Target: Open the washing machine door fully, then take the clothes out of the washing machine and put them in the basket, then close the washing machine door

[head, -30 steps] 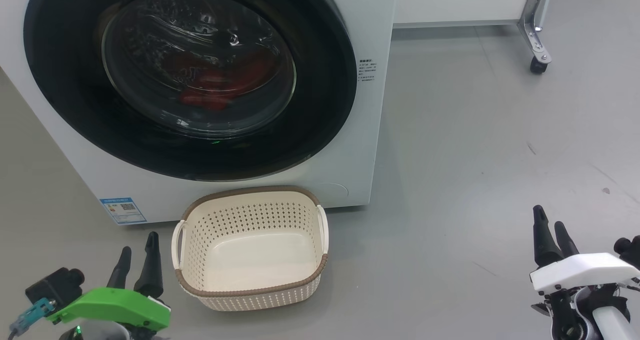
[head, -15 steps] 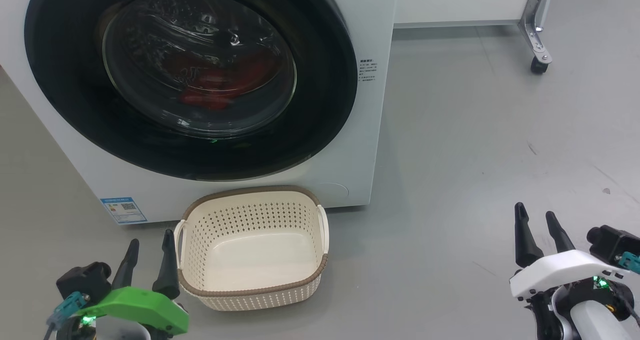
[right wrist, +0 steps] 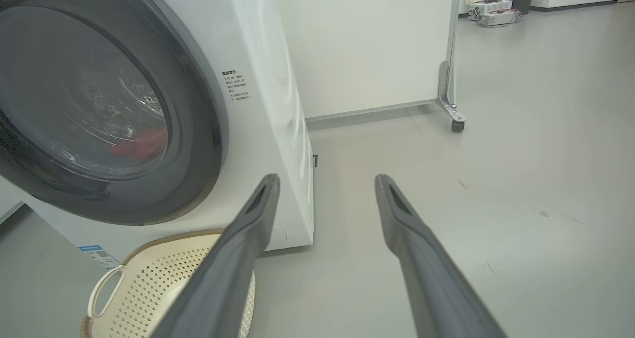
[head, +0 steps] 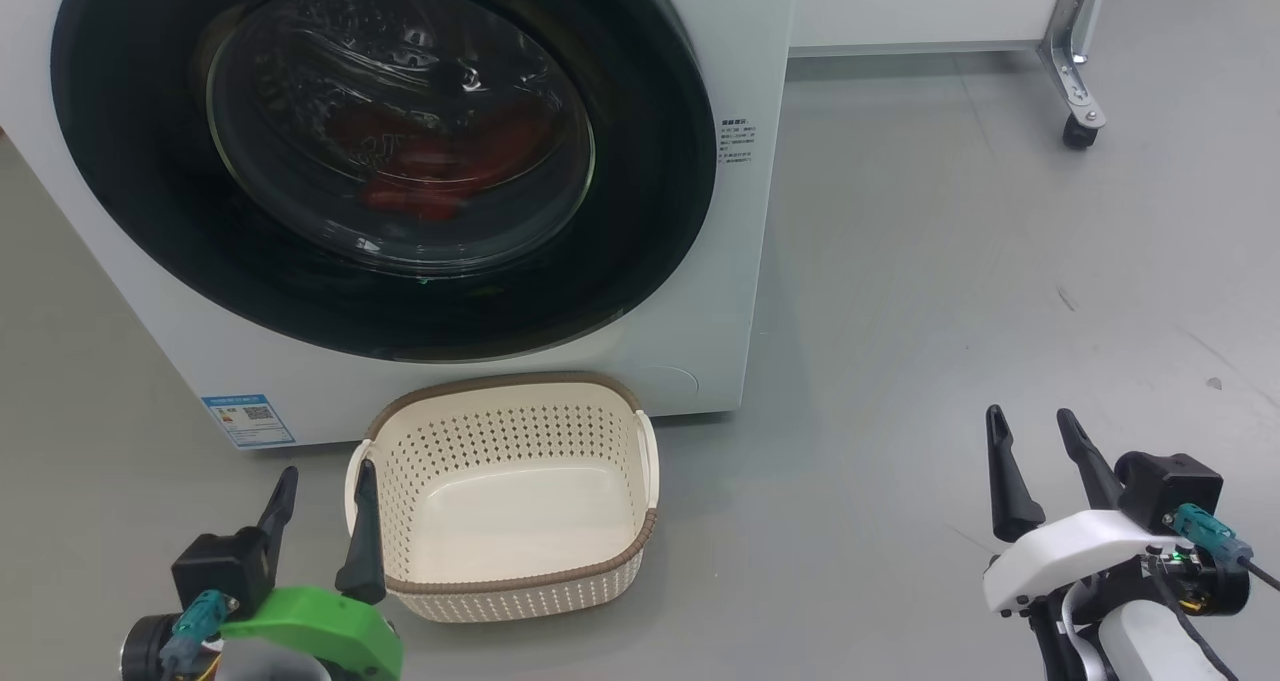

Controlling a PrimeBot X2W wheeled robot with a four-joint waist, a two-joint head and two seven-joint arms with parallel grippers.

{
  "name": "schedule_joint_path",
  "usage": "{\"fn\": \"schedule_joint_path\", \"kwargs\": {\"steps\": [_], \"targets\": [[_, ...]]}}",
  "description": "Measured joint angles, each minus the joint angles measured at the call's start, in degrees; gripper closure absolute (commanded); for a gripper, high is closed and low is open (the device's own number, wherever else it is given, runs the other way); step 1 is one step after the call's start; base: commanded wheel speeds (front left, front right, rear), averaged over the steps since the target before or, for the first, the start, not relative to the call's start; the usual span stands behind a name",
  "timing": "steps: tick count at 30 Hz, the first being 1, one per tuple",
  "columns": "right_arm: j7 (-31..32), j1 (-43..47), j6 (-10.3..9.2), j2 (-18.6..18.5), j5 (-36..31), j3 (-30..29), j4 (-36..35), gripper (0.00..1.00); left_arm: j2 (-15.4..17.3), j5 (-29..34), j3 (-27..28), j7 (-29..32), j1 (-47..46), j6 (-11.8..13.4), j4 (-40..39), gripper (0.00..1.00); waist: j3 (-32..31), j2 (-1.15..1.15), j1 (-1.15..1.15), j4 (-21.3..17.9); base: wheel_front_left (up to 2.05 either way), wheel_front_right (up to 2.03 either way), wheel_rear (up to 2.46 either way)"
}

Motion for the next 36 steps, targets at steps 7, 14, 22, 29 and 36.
{"fn": "schedule_joint_path", "kwargs": {"steps": [7, 14, 22, 29, 36], "targets": [[-1.5, -0.6, -1.0, -0.4, -4.9, 1.9, 0.1, 0.0, -0.1, 5.1, -1.0, -1.6, 0.0, 0.7, 0.3, 0.0, 0.0, 0.0, 0.0, 0.1, 0.0, 0.0, 0.0], [-2.6, -0.8, -1.66, -0.5, -9.2, 3.4, 0.5, 0.0, -0.3, 9.4, -1.6, -2.7, 0.0, 1.6, 0.7, 0.0, 0.0, 0.0, 0.0, 0.2, 0.0, 0.0, 0.0], [-2.6, -0.8, -1.96, -0.5, -9.3, 2.7, 0.7, 0.0, -0.8, 9.4, -1.3, -2.7, 0.0, 1.7, 1.5, 0.0, -0.1, 0.0, 0.0, 0.2, 0.0, 0.0, 0.0], [-2.6, -0.8, -2.02, -0.3, -9.3, 2.3, 0.7, 0.0, -1.2, 9.5, -1.0, -2.7, 0.0, 1.7, 2.0, 0.0, -0.3, 0.0, 0.0, 0.1, 0.0, 0.0, 0.0], [-2.6, -0.8, -2.01, -0.1, -9.3, 1.9, 0.7, 0.0, -1.4, 9.9, -0.8, -2.7, 0.0, 1.7, 2.5, 0.0, -0.3, 0.0, 0.0, 0.0, 0.0, 0.0, 0.0]]}}
